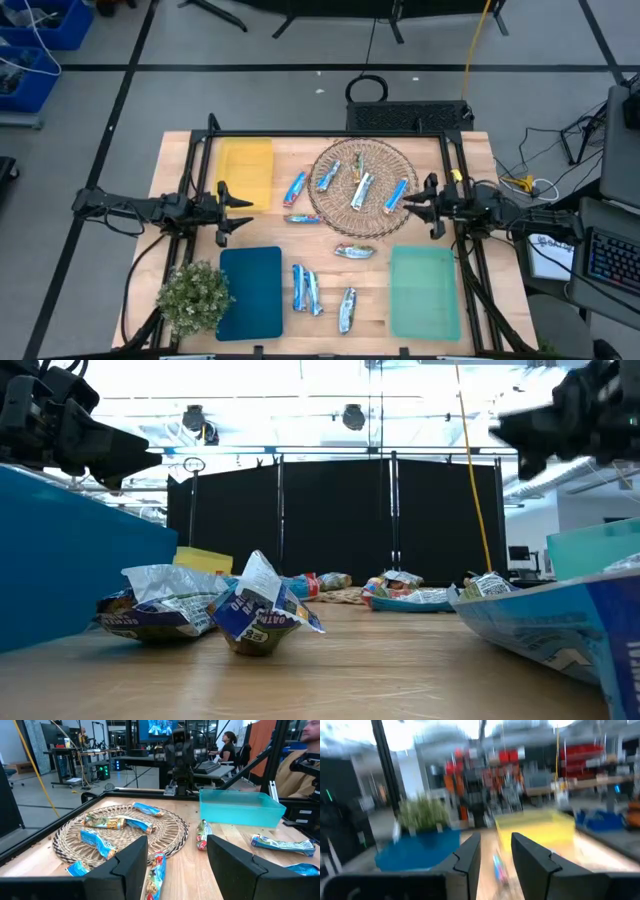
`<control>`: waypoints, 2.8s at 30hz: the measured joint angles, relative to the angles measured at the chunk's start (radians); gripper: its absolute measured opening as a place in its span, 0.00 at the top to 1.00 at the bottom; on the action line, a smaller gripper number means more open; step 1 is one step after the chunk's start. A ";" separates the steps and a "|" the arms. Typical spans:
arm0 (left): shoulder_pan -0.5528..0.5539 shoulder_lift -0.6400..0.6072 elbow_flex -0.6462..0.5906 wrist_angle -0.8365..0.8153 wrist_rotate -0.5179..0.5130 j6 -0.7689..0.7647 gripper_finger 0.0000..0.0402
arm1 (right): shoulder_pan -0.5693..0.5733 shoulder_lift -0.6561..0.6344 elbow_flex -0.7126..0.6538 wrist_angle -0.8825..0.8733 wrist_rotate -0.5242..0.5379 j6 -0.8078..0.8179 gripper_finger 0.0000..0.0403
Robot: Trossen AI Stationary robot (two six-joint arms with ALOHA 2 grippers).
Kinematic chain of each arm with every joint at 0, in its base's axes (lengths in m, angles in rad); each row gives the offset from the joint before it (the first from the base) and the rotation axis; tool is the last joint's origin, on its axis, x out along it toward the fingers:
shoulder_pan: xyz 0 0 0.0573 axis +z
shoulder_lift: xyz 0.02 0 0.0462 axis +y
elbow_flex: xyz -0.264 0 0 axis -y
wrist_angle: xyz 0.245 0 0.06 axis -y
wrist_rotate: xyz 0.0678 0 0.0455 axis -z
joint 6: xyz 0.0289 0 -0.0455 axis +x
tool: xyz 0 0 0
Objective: Pick and place Granola Bars by type
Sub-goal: Put the red granola bar into the light blue bin
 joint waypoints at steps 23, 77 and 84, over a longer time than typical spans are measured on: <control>0.000 0.000 0.000 0.000 0.001 0.000 0.48 | 0.103 0.990 0.541 -0.188 0.026 -0.020 0.75; 0.000 0.000 0.000 0.006 0.003 0.000 0.48 | 0.294 1.633 0.960 -0.794 0.024 0.089 0.98; 0.000 0.000 0.000 0.007 0.003 0.000 0.48 | 0.314 1.559 0.959 -0.711 0.028 0.017 1.00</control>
